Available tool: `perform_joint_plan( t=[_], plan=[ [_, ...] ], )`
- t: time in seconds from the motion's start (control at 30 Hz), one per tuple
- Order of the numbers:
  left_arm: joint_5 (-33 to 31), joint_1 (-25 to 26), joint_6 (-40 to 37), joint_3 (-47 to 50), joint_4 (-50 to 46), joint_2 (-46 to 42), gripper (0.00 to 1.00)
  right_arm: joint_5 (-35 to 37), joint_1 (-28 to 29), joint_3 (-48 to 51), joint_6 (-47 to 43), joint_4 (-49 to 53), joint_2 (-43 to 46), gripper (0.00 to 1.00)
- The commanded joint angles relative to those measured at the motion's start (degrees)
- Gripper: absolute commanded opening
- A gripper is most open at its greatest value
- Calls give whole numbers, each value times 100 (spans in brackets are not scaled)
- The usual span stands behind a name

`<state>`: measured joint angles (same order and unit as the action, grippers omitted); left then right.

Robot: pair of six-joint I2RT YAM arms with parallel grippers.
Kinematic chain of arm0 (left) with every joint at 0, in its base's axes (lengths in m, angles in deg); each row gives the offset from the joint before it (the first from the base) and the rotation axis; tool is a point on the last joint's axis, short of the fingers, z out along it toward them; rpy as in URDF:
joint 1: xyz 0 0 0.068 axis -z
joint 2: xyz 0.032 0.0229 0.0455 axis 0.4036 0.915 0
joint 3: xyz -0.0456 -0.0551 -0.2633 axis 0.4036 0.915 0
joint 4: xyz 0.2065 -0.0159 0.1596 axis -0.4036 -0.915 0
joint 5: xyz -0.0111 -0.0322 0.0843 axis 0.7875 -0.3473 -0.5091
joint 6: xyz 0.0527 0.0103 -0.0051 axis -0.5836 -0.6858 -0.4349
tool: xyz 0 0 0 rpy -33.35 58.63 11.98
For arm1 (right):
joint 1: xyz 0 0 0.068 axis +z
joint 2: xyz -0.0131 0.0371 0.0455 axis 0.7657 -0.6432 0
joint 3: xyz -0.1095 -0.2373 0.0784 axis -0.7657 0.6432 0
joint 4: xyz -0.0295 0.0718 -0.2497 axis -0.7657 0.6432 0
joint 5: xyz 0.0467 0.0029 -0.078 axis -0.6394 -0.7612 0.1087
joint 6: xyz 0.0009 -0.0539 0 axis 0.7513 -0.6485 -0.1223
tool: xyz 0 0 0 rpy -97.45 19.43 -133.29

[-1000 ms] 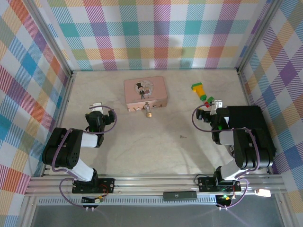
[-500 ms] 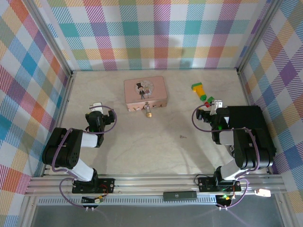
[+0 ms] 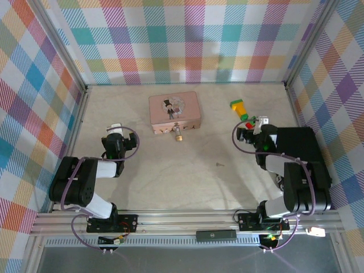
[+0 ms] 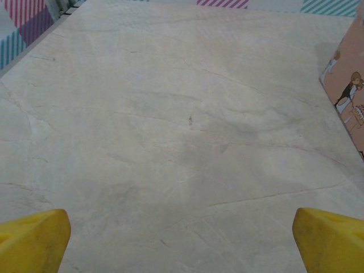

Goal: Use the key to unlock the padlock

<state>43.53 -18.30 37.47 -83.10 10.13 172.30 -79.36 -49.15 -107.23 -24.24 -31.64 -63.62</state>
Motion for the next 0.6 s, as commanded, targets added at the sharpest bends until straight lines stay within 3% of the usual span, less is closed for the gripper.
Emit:
perform_joint_plan(
  t=[0.0,0.17,0.3,0.4,0.57],
  plan=[
    [-324,-5,101,-305,-721,-696,100,269,64,-440,296,1220,488,96],
    [-293,11,837,-632,-1897,-1713,100,42,361,-956,969,2648,985,91],
    [678,29,2056,-1385,-3480,-1860,100,-24,949,-1655,1337,4318,1014,87],
    [1660,240,2570,-1517,-3683,-1569,100,96,1453,-2217,1291,5533,768,79],
    [1635,1138,3545,-1218,-3308,-1378,100,293,2244,-2833,1173,6809,261,66]
  ],
)
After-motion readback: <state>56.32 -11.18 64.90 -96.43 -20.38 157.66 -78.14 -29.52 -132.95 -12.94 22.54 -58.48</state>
